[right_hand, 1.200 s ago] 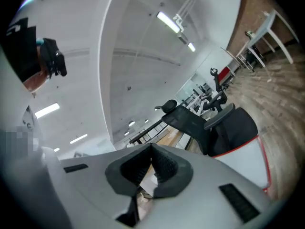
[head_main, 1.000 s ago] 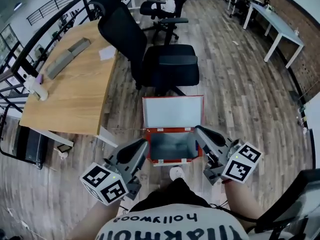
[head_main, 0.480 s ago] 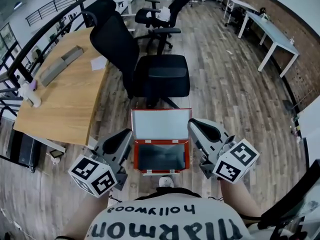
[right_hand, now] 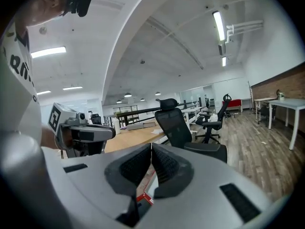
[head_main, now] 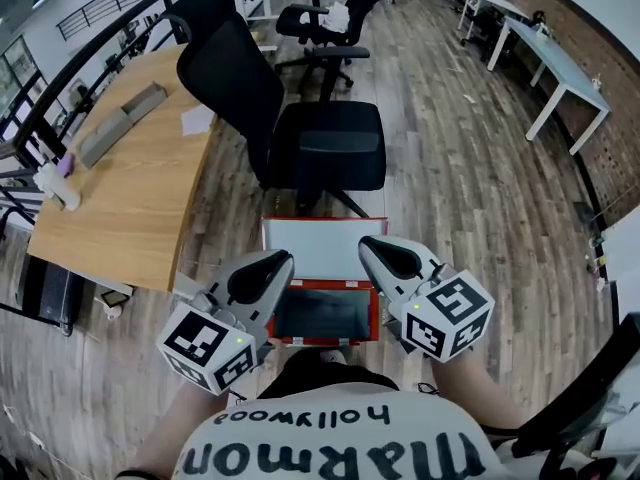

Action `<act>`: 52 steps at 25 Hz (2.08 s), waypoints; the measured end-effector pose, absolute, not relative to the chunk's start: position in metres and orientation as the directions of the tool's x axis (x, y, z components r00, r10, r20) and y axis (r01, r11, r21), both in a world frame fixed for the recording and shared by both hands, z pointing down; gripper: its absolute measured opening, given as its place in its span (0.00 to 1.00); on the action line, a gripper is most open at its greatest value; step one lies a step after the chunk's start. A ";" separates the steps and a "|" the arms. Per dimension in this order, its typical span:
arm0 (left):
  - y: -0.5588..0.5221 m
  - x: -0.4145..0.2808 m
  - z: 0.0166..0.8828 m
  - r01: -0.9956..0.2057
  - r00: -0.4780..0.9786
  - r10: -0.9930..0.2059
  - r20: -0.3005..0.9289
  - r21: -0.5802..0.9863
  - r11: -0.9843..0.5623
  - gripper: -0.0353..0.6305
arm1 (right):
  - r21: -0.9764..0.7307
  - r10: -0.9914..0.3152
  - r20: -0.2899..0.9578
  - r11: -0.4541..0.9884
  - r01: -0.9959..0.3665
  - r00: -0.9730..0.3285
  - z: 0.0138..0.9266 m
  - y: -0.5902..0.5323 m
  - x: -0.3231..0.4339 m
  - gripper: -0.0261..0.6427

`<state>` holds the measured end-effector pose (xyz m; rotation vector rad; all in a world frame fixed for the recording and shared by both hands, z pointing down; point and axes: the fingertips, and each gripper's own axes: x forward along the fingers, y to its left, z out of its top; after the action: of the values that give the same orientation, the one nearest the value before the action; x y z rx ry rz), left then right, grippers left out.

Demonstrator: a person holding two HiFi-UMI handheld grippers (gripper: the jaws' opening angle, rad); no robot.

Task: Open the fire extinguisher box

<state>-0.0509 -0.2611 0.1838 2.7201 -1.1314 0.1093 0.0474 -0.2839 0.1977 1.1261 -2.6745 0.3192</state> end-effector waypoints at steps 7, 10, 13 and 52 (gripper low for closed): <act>-0.272 -0.069 0.185 -0.708 0.706 -0.687 0.172 0.170 -0.685 0.09 | -0.190 -0.644 0.228 0.706 -0.682 -0.730 0.186 -0.283 0.020 0.06; -0.279 -0.072 0.185 -0.700 0.714 -0.678 0.172 0.179 -0.692 0.09 | -0.231 -0.625 0.185 0.722 -0.652 -0.758 0.179 -0.285 0.006 0.06; -0.287 -0.072 0.185 -0.691 0.723 -0.671 0.165 0.178 -0.701 0.09 | -0.203 -0.610 0.180 0.745 -0.636 -0.772 0.176 -0.287 -0.002 0.06; -0.283 -0.073 0.191 -0.705 0.707 -0.686 0.170 0.237 -0.668 0.09 | -0.183 -0.656 0.268 0.684 -0.706 -0.705 0.191 -0.292 0.014 0.05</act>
<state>-0.0727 -0.2832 0.1914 2.6320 -1.0987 0.0953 0.0142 -0.2924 0.1913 1.1090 -2.7143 0.4080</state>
